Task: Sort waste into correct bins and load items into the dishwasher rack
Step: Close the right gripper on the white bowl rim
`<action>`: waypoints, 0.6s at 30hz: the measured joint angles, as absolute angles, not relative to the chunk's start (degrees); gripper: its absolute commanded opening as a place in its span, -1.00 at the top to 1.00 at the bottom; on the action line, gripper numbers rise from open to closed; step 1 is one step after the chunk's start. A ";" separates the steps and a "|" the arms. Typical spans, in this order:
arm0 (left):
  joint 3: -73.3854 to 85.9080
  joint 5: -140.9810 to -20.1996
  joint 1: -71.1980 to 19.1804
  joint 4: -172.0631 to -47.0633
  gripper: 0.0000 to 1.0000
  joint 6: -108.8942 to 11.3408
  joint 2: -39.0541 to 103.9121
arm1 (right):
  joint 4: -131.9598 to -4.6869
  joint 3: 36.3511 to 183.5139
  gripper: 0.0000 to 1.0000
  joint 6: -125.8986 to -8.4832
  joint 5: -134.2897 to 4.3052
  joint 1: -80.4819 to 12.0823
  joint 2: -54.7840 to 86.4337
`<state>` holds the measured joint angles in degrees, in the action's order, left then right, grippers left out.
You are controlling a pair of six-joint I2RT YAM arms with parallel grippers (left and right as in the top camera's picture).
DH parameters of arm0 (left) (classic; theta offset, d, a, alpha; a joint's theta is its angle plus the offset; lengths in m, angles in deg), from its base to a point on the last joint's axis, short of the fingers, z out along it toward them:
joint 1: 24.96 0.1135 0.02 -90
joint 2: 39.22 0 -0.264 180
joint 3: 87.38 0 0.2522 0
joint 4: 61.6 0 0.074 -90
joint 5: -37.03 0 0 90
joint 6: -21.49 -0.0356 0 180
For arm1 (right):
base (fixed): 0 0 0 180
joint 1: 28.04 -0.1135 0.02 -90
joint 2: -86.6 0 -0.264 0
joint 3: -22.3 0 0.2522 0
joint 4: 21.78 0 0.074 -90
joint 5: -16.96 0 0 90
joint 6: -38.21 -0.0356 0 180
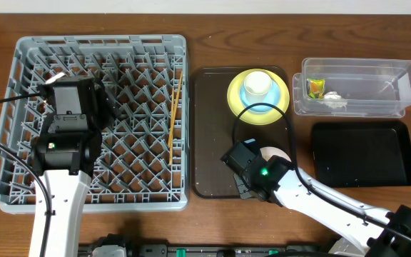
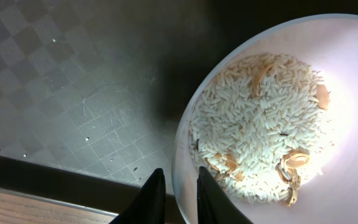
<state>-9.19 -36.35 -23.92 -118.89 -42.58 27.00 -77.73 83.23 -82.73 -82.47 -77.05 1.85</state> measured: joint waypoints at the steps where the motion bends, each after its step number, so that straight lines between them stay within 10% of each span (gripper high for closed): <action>1: -9.19 -36.35 -23.92 -118.91 -0.90 -42.58 27.00 | -77.75 83.23 0.64 -82.71 -82.45 -77.05 1.85; 18: -9.19 -36.33 -23.92 -118.89 -0.90 -42.58 27.00 | -77.71 83.23 0.83 -82.51 -82.42 -77.05 1.85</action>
